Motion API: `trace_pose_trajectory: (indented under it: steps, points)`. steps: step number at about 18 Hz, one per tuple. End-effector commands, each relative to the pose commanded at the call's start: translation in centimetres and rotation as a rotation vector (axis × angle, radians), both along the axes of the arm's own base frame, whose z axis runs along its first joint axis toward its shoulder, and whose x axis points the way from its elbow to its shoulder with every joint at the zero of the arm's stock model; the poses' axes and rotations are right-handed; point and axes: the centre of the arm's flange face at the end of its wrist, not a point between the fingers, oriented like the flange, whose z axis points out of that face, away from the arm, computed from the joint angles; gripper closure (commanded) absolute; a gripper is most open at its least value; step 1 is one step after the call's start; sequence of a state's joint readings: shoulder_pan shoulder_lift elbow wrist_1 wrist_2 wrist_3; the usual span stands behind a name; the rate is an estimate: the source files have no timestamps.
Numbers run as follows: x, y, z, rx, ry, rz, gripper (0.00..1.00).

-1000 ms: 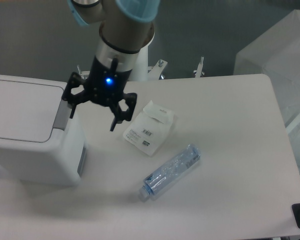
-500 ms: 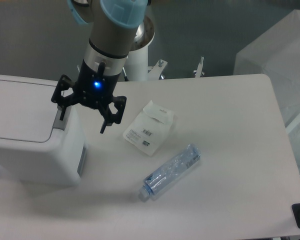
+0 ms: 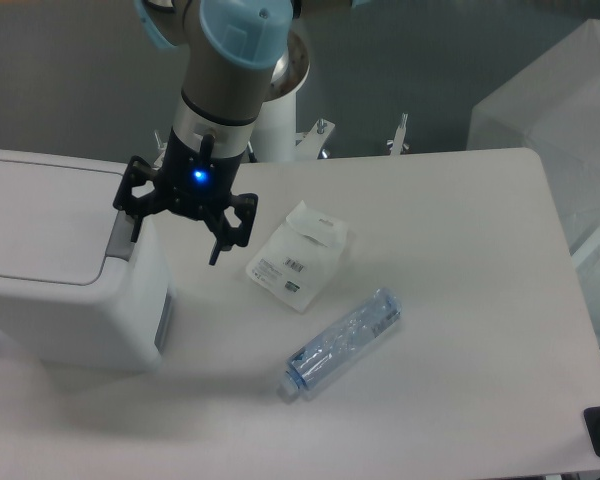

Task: Open the trash can
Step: 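Lower the gripper onto the trash can lid's front edge, then push the gripper against the lid to flip it open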

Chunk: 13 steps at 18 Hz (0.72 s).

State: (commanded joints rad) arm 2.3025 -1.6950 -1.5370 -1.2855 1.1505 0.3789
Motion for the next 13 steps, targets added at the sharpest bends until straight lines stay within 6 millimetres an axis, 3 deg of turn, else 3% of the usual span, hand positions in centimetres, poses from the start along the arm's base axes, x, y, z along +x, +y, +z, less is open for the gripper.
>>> trace_pose_trajectory:
  steps: [9, 13]
  points:
    - [-0.1, 0.1, -0.6, -0.007, -0.006, 0.0, 0.0]
    - [0.3, -0.2, 0.5, 0.007, -0.003, 0.002, 0.0]
